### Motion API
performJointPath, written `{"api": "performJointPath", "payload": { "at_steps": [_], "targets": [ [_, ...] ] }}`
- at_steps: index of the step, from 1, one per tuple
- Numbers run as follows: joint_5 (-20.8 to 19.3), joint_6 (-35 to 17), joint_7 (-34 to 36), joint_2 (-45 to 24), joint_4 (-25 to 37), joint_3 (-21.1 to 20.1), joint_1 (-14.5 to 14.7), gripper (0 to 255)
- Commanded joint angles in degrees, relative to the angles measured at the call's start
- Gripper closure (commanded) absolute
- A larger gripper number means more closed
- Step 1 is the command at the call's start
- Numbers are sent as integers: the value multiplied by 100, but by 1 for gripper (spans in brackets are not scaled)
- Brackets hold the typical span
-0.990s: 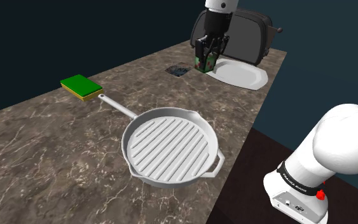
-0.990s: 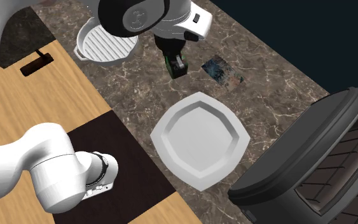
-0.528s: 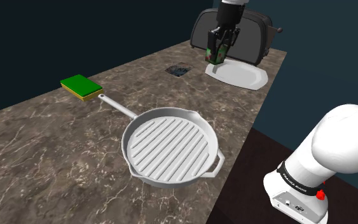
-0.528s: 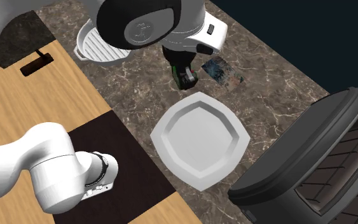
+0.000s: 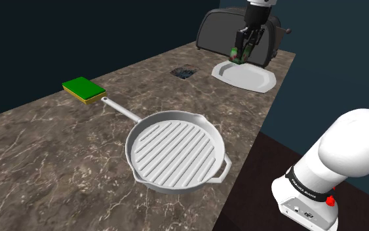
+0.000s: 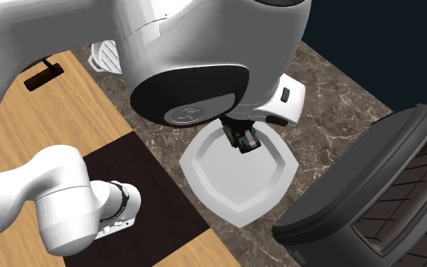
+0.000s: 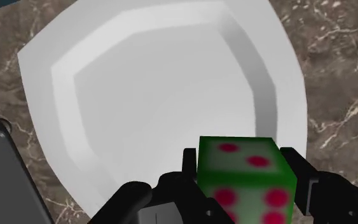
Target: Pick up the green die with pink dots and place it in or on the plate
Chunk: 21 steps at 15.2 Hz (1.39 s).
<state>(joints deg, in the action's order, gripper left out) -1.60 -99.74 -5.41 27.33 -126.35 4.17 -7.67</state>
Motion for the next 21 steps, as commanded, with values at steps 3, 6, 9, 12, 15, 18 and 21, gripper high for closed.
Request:
{"api": "performJointPath", "payload": {
  "at_steps": [3, 6, 9, 12, 15, 18, 21],
  "targets": [
    [-179, 19, -568, -111, 142, 425, -203, 255],
    [-187, -210, -566, -101, -97, 434, -208, 255],
    [-195, -442, -565, -103, -326, 445, -212, 255],
    [-202, -675, -564, -116, -546, 456, -216, 255],
    [-208, -911, -565, -142, -757, 469, -220, 255],
    [-211, -1026, -565, -158, -855, 475, -222, 255],
    [-212, -1026, -564, -158, -855, 478, -219, 255]
  ]
}}
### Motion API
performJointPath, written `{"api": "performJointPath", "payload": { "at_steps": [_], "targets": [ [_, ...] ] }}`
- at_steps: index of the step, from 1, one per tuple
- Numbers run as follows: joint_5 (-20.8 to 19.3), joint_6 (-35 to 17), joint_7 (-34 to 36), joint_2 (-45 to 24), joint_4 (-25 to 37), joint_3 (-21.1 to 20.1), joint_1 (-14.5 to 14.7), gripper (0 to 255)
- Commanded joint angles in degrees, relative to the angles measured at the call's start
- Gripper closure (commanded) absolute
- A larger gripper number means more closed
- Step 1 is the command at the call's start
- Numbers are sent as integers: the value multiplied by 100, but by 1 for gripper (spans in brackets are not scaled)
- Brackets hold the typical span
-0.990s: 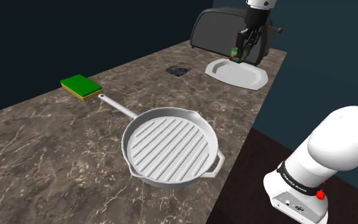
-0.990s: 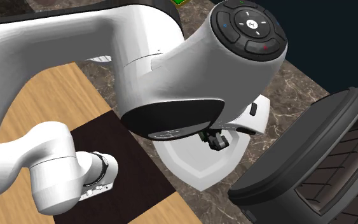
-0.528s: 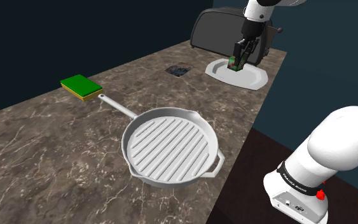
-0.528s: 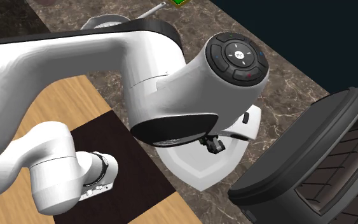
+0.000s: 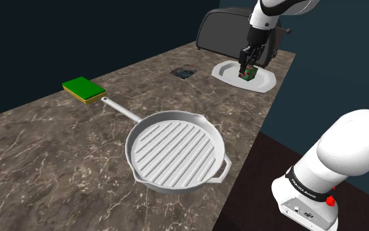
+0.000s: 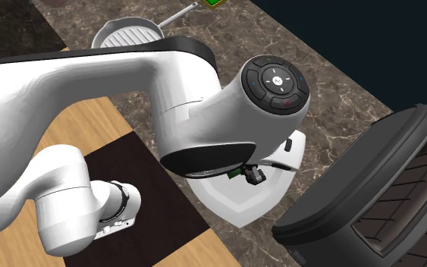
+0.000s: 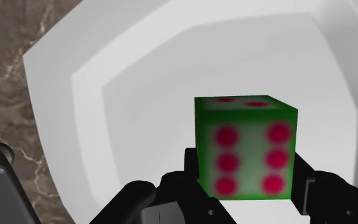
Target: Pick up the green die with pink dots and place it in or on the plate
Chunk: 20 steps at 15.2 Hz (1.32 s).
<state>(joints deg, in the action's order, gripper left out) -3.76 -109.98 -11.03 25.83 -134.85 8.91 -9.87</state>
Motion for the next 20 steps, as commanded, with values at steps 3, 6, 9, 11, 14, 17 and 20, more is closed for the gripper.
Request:
{"api": "performJointPath", "payload": {
  "at_steps": [3, 6, 9, 11, 14, 17, 20],
  "targets": [
    [4, -2, -3, -8, -5, 3, 1, 255],
    [3, -4, -3, -7, -8, 4, 0, 0],
    [4, -2, -3, -8, -5, 3, 1, 0],
    [13, 393, -3, 43, 340, -17, 6, 0],
    [24, 740, -5, 60, 670, -33, 12, 0],
    [24, 740, -5, 60, 670, -33, 12, 0],
    [24, 740, -5, 60, 670, -33, 12, 0]
  ]
}}
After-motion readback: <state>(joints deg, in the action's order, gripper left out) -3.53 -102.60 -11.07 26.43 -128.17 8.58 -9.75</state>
